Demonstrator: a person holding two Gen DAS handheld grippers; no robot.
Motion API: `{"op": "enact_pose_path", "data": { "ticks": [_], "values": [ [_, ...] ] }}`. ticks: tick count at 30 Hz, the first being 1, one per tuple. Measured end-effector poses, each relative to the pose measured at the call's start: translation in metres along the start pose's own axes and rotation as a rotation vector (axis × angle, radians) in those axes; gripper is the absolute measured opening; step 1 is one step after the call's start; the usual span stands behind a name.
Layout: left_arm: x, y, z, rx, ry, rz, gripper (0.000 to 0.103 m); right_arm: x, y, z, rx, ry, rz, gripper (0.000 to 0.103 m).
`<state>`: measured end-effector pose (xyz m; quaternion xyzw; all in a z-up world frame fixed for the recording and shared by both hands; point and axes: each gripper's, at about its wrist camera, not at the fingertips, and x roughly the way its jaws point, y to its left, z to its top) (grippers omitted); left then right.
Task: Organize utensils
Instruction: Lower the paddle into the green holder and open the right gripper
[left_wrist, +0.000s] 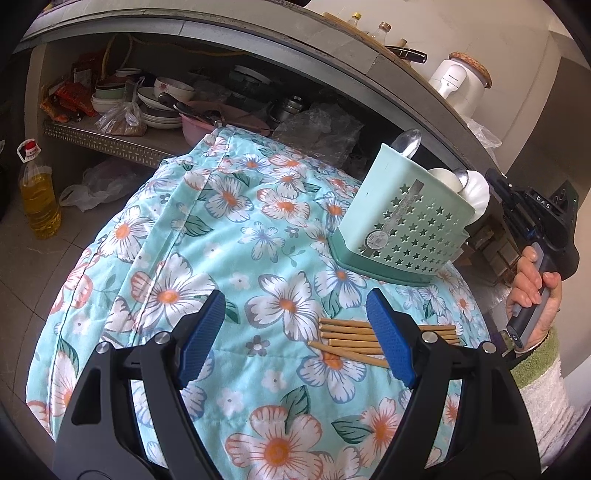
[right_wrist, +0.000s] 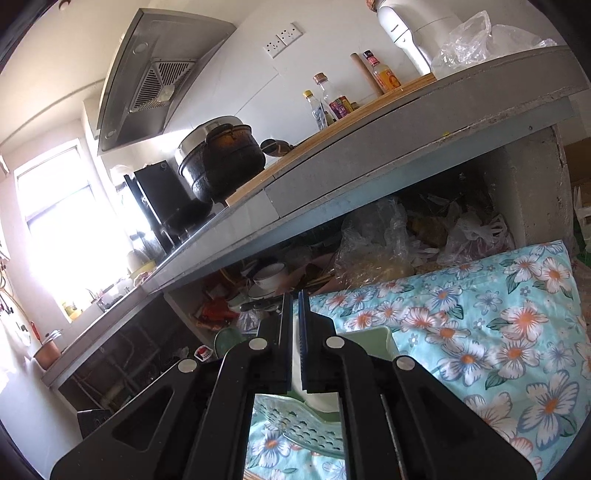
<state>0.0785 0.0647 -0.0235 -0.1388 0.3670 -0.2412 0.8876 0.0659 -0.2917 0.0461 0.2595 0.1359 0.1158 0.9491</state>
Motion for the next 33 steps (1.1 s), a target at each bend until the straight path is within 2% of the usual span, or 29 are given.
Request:
{"op": "enact_pose_path", "data": {
  "ticks": [4,7,11,15,18,21,28,33],
  "values": [
    [-0.004,-0.004,0.000,0.006,-0.005,-0.001,0.075,-0.023,0.001,-0.002,0.011,-0.029,-0.021,0.017],
    [-0.007,-0.007,-0.001,0.013,-0.008,-0.006,0.075,-0.039,0.003,-0.003,0.026,-0.039,-0.021,0.019],
    [-0.006,-0.014,-0.003,0.027,-0.001,-0.016,0.075,-0.049,0.018,-0.003,0.021,-0.006,0.000,0.022],
    [-0.004,-0.022,-0.005,0.041,0.006,-0.032,0.075,-0.035,0.044,-0.002,0.012,0.081,0.048,0.041],
    [-0.003,-0.025,-0.006,0.047,0.010,-0.042,0.075,-0.012,0.062,-0.003,0.017,0.182,0.043,0.052],
    [-0.003,-0.025,-0.008,0.041,0.014,-0.047,0.075,0.018,0.066,-0.004,0.078,0.297,0.032,0.054],
    [0.000,-0.015,-0.011,0.018,0.020,-0.059,0.075,0.065,0.060,-0.003,0.167,0.443,-0.129,0.055],
    [0.003,-0.005,-0.013,-0.004,0.027,-0.073,0.075,0.083,0.053,-0.004,0.222,0.485,-0.238,0.057]
  ]
}}
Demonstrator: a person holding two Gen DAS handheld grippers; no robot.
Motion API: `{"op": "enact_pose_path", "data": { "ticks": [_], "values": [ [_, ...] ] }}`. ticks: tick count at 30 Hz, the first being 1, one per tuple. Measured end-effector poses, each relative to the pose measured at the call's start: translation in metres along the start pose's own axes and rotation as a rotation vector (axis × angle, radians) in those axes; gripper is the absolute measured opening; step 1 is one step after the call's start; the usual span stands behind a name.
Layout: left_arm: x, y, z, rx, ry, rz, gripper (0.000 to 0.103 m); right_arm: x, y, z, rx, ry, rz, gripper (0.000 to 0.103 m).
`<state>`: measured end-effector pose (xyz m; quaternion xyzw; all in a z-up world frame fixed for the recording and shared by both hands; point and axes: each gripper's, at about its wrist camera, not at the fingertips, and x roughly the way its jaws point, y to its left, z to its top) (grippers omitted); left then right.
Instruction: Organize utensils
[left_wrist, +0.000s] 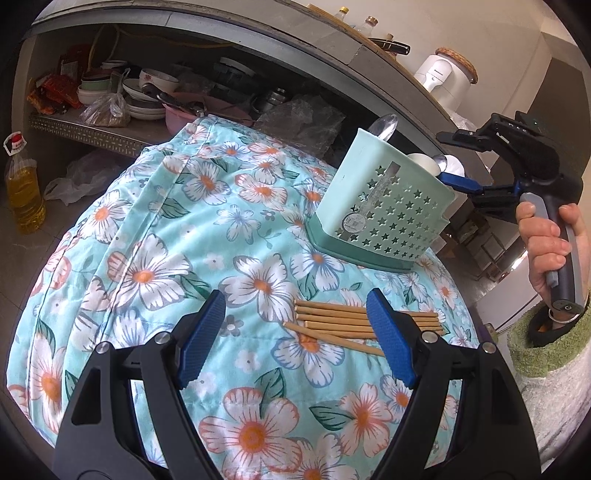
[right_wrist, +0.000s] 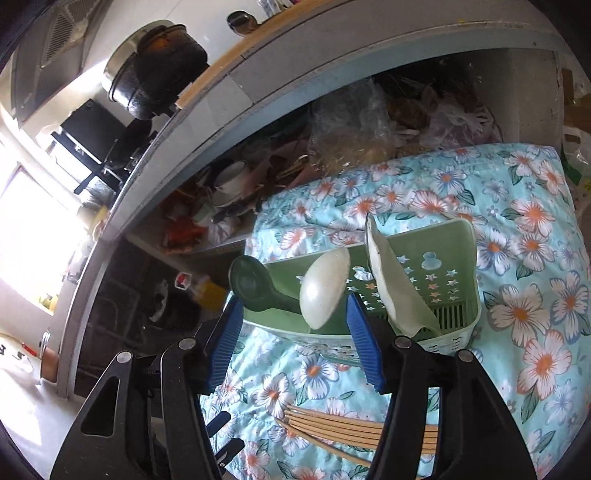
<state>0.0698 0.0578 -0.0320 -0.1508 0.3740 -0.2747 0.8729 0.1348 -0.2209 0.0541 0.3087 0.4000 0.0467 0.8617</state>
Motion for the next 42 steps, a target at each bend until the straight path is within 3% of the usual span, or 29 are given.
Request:
{"op": "enact_pose_path", "data": {
  "ticks": [5,9,14,20,24,28,34,42],
  "values": [
    [0.002,0.009,-0.001,-0.015,0.004,-0.009,0.075,0.012,-0.004,0.008,0.070,0.020,0.019,0.057],
    [0.002,0.016,0.000,-0.031,0.006,-0.009,0.075,0.012,0.013,0.009,0.043,0.010,0.165,0.057],
    [0.000,0.020,0.002,-0.045,-0.003,-0.008,0.075,0.024,0.029,0.012,0.064,0.058,0.358,0.057],
    [-0.001,0.019,0.001,-0.054,0.001,-0.011,0.075,0.032,0.019,0.010,0.153,0.080,0.490,0.057],
    [-0.001,0.016,0.002,-0.042,-0.001,-0.012,0.075,0.012,0.011,0.007,0.129,0.032,0.444,0.057],
    [0.004,0.013,0.003,-0.043,0.006,-0.019,0.075,-0.007,0.009,0.004,0.094,-0.021,0.271,0.057],
    [0.006,0.005,0.001,-0.022,0.012,-0.029,0.075,-0.012,0.008,0.005,0.090,-0.067,0.086,0.057],
    [0.003,0.012,0.001,-0.046,0.008,-0.019,0.075,-0.015,-0.006,0.006,0.173,-0.085,0.014,0.061]
  ]
}}
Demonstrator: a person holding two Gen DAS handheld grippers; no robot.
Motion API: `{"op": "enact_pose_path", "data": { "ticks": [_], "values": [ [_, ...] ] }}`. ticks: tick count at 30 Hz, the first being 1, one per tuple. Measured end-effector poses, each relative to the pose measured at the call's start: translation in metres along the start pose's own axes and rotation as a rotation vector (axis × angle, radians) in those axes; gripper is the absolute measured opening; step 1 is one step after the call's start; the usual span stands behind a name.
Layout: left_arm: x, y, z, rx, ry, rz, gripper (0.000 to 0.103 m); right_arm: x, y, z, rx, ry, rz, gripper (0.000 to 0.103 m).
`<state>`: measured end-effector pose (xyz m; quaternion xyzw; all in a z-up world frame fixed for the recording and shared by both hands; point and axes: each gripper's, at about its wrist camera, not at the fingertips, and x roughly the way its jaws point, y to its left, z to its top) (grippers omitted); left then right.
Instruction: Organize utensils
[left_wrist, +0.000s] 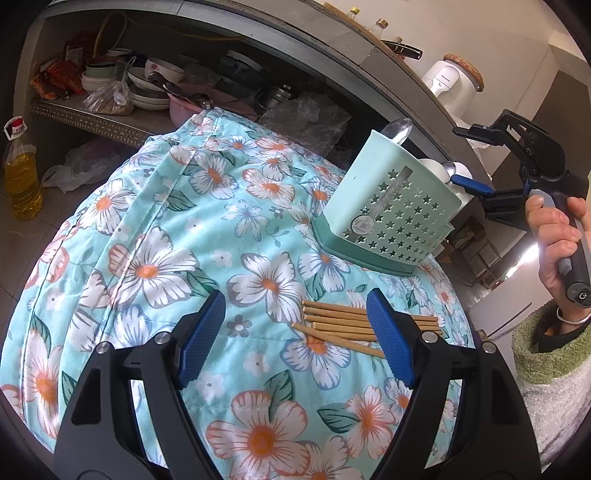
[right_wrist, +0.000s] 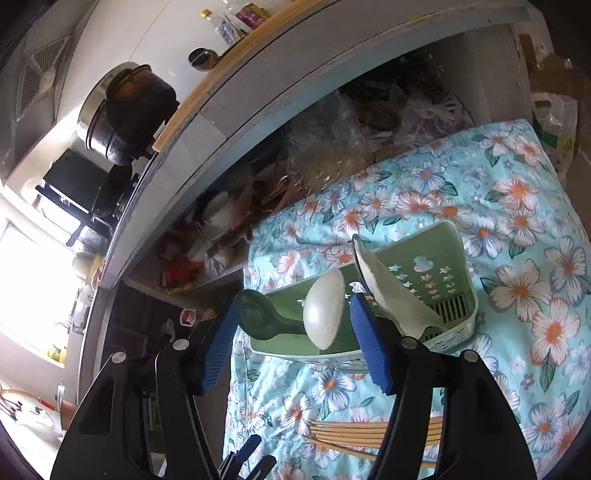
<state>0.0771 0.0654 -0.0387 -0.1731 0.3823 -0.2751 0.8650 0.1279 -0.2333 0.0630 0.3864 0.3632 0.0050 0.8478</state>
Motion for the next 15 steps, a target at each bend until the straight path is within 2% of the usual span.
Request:
{"op": "enact_pose_path", "data": {
  "ticks": [8,12,13,15],
  "values": [
    [0.000,0.001,-0.001,0.000,0.004,-0.006,0.075,0.017,-0.009,0.000,0.034,0.026,-0.003,0.061],
    [0.000,0.002,-0.001,-0.004,0.002,-0.005,0.075,0.019,-0.013,0.005,0.052,-0.004,-0.016,0.040],
    [-0.001,0.002,-0.001,-0.006,0.001,-0.004,0.075,0.020,-0.016,0.006,0.061,0.000,-0.006,0.031],
    [-0.002,0.004,-0.002,-0.009,-0.001,-0.002,0.075,0.026,-0.020,0.005,0.080,0.024,0.005,0.023]
  ]
}}
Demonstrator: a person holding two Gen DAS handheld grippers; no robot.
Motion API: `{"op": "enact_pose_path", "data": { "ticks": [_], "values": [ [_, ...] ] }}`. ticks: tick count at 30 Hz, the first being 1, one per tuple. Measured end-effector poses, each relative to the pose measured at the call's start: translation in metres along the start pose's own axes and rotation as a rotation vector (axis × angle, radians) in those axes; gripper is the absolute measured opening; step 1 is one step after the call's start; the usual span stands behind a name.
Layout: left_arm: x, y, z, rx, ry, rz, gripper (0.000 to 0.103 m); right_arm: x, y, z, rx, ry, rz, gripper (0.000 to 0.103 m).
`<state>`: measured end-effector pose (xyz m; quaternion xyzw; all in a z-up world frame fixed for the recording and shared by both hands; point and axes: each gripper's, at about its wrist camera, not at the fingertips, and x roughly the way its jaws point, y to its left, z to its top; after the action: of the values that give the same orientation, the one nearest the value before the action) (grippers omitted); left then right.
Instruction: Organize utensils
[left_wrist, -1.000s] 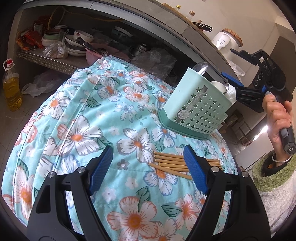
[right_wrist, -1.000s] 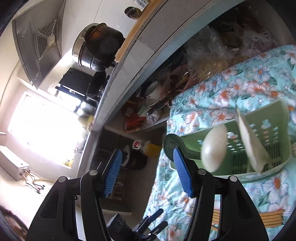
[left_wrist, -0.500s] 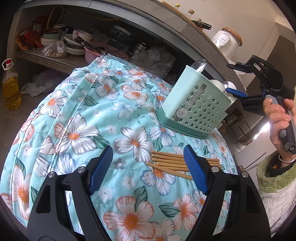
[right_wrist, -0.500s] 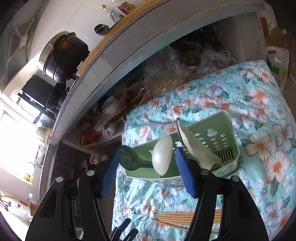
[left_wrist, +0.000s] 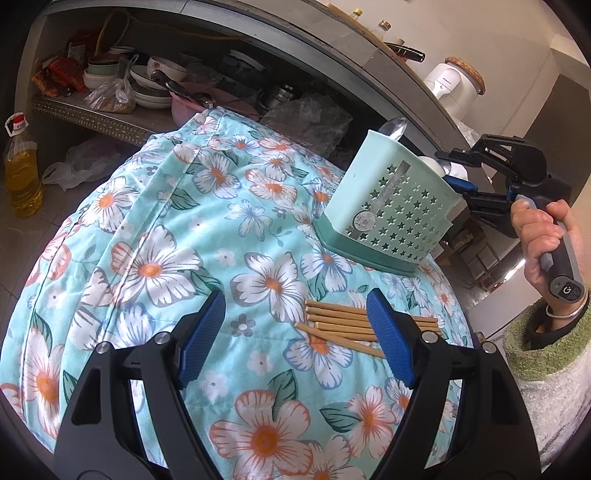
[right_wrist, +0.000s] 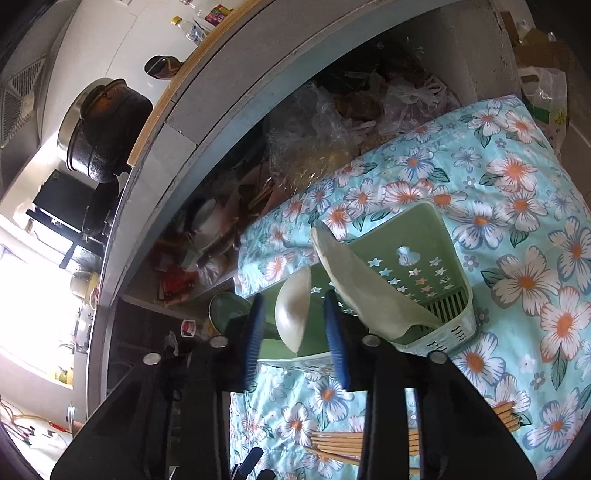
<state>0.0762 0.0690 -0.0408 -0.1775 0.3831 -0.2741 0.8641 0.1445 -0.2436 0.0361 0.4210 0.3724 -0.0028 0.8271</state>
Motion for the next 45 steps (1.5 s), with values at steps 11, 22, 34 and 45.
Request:
{"op": "enact_pose_path", "data": {
  "ticks": [11,22,34,45],
  "values": [
    [0.001,0.004,0.001,-0.010,0.002,-0.001,0.075,0.000,0.015,-0.005,-0.082,-0.005,0.103,0.011],
    [0.001,0.006,0.001,-0.012,0.003,0.006,0.075,0.013,0.056,-0.017,-0.199,0.073,0.181,0.005],
    [0.000,0.005,0.001,-0.017,0.005,0.006,0.075,0.018,0.049,-0.028,-0.199,0.163,0.213,0.010],
    [0.001,0.000,0.001,-0.007,0.004,0.008,0.075,-0.016,0.044,-0.022,-0.235,0.089,0.244,0.044]
  ]
}}
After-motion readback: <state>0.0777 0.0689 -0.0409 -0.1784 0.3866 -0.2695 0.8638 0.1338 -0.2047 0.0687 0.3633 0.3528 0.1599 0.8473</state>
